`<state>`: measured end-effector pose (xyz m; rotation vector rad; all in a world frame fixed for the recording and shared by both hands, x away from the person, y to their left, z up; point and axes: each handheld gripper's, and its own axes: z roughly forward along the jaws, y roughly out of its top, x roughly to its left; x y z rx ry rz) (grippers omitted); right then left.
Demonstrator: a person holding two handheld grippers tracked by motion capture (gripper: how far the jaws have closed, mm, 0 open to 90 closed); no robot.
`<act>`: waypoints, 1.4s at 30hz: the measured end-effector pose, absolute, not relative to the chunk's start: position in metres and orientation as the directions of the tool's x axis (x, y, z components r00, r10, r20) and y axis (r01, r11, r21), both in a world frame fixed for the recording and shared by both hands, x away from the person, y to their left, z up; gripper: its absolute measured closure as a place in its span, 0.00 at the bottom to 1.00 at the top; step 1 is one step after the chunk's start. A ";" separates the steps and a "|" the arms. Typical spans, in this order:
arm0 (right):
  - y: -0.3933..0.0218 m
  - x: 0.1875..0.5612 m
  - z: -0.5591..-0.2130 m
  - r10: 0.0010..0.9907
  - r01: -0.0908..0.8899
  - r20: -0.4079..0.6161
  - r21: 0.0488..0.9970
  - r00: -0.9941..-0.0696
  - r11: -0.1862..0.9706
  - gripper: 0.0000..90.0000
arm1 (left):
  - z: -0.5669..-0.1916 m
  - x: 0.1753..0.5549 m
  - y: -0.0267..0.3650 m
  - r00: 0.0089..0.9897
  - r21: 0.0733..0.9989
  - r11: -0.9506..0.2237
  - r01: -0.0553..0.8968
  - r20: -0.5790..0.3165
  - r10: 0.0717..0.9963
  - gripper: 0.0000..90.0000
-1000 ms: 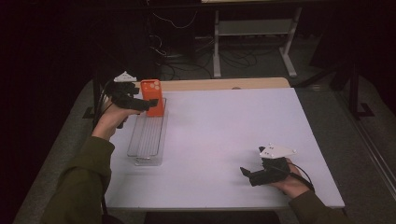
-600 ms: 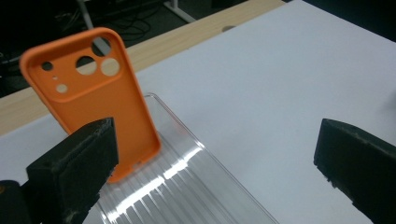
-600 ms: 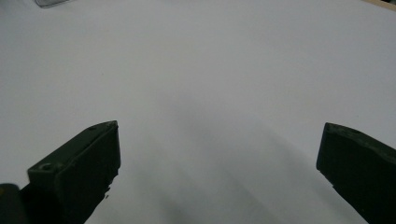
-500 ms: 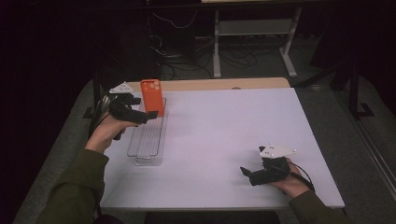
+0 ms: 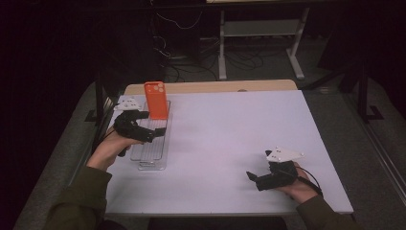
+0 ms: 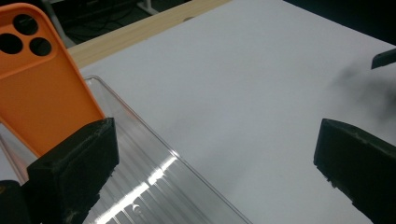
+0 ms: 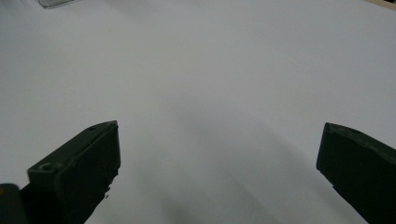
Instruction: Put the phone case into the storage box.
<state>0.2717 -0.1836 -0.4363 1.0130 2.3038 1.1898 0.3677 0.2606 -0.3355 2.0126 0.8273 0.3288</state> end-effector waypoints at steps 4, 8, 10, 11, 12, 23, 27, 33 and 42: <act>-0.184 0.272 -0.436 0.731 0.433 0.012 0.813 -0.682 0.390 0.00 | -0.339 0.358 0.258 0.751 0.833 -0.371 0.411 -0.078 0.656 0.00; -0.183 0.271 -0.436 0.732 0.439 0.022 0.813 -0.681 0.383 0.00 | -0.343 0.349 0.257 0.757 0.843 -0.358 0.402 -0.086 0.647 0.00; -0.184 0.272 -0.436 0.729 0.434 0.014 0.811 -0.684 0.392 0.00 | -0.345 0.344 0.255 0.762 0.850 -0.353 0.392 -0.084 0.643 0.00; -0.184 0.272 -0.436 0.730 0.435 0.015 0.811 -0.684 0.391 0.00 | -0.347 0.342 0.255 0.764 0.851 -0.352 0.390 -0.085 0.640 0.00; -0.184 0.272 -0.436 0.730 0.434 0.015 0.812 -0.683 0.390 0.00 | -0.348 0.339 0.254 0.766 0.851 -0.352 0.390 -0.088 0.637 0.00; -0.186 0.272 -0.434 0.728 0.429 0.014 0.815 -0.686 0.389 0.00 | -0.375 0.315 0.254 0.776 0.868 -0.324 0.376 -0.103 0.623 0.00; -0.186 0.271 -0.433 0.727 0.427 0.015 0.817 -0.687 0.387 0.00 | -0.379 0.309 0.256 0.776 0.874 -0.312 0.373 -0.110 0.621 0.00; -0.188 0.271 -0.431 0.724 0.421 0.017 0.822 -0.689 0.382 0.00 | -0.388 0.300 0.255 0.785 0.874 -0.307 0.376 -0.125 0.607 0.00; -0.190 0.270 -0.428 0.719 0.414 0.022 0.830 -0.695 0.374 0.00 | -0.398 0.293 0.256 0.793 0.869 -0.327 0.371 -0.114 0.598 0.00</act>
